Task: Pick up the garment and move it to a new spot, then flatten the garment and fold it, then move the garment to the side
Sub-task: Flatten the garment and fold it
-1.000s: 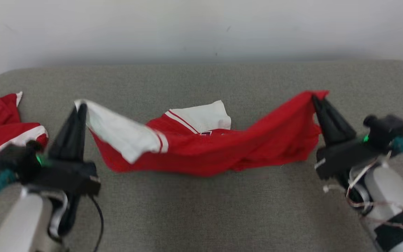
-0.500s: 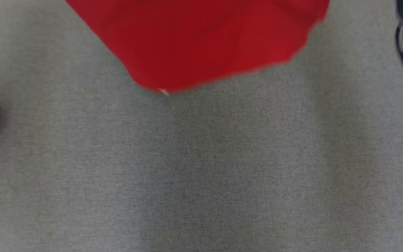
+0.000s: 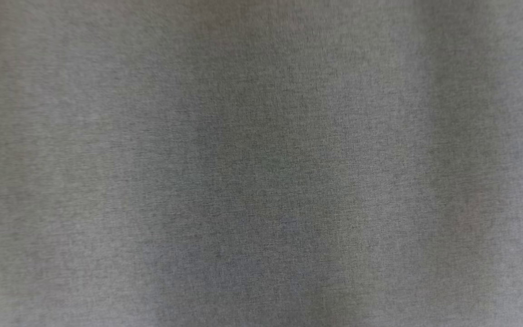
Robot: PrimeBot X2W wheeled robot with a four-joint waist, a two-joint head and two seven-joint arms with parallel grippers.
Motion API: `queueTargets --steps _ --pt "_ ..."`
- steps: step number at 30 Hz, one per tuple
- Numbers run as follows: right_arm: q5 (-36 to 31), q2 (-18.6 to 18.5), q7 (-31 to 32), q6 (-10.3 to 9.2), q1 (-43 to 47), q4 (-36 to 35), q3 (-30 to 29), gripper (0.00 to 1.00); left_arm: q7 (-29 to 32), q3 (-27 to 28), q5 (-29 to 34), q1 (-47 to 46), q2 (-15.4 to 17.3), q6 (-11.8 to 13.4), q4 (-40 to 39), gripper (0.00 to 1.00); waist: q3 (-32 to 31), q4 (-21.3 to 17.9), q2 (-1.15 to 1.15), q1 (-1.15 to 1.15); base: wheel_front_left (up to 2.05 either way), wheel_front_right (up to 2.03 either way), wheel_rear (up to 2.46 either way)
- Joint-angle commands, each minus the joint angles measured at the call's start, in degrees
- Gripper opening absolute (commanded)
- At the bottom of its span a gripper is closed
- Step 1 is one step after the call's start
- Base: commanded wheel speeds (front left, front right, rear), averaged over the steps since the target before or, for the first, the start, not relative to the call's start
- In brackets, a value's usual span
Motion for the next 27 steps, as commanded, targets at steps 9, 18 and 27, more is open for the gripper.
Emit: queueTargets --steps 9,18,27 --pt "3.16 -3.00 -2.95 -0.13 3.34 0.92 5.81 0.00 -3.03 -5.86 -4.29 4.44 -0.11 0.15 -0.21 0.00 1.16 -0.40 -0.01 -0.01 0.00 0.00 0.00" --pt "9.98 -8.85 -5.57 -0.13 18.05 -6.79 10.33 0.00 -3.98 -3.03 -8.26 20.67 1.85 0.38 -10.38 0.00 -5.22 -0.10 -0.01 -0.01 0.00 0.00 0.00" --pt "17.16 -16.21 -7.03 -0.13 43.10 -18.62 11.12 0.00 -3.94 9.78 -7.40 57.77 0.15 8.62 -35.97 0.00 -14.17 0.70 -0.01 -0.01 0.00 0.00 0.00"
